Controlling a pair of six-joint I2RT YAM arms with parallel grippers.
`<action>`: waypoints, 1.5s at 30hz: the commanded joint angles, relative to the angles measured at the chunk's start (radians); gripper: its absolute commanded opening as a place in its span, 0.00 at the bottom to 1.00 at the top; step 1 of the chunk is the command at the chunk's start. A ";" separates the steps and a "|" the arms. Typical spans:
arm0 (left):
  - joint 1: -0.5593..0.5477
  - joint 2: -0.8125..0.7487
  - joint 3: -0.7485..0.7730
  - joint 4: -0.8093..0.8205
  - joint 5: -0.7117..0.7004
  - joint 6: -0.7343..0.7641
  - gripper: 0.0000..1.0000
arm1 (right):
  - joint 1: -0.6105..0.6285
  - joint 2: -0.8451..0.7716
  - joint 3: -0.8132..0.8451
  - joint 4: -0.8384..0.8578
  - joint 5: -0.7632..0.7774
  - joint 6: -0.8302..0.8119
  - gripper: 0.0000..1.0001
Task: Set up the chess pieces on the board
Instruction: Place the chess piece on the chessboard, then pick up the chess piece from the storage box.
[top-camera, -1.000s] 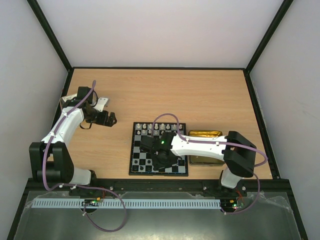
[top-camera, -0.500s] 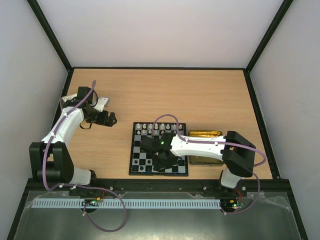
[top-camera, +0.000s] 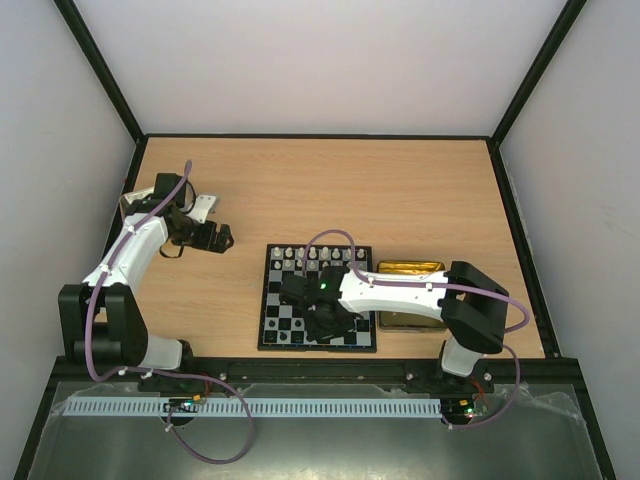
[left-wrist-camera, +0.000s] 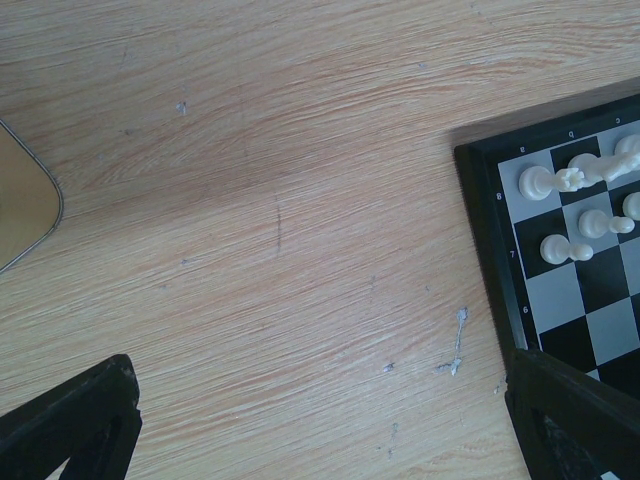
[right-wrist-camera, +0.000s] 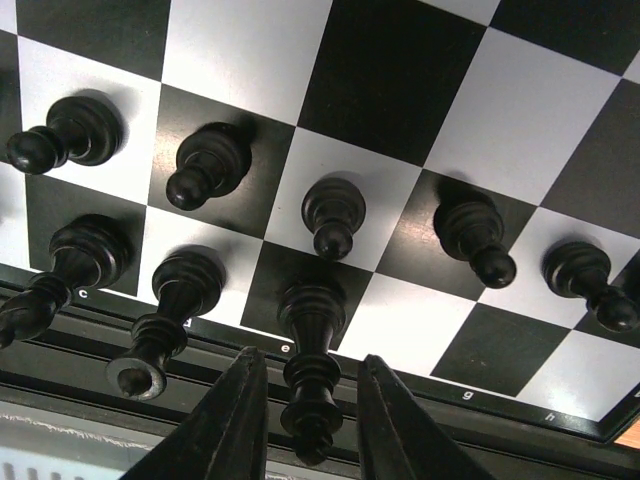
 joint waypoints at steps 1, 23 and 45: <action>-0.005 -0.009 -0.011 -0.002 0.002 -0.006 0.99 | 0.009 0.008 0.022 -0.014 0.020 -0.005 0.23; -0.006 -0.021 -0.012 0.000 -0.003 -0.009 0.99 | -0.125 -0.175 0.100 -0.217 0.247 0.030 0.24; -0.006 -0.005 -0.012 0.000 -0.011 -0.010 0.99 | -0.763 -0.323 -0.261 -0.037 0.188 -0.250 0.24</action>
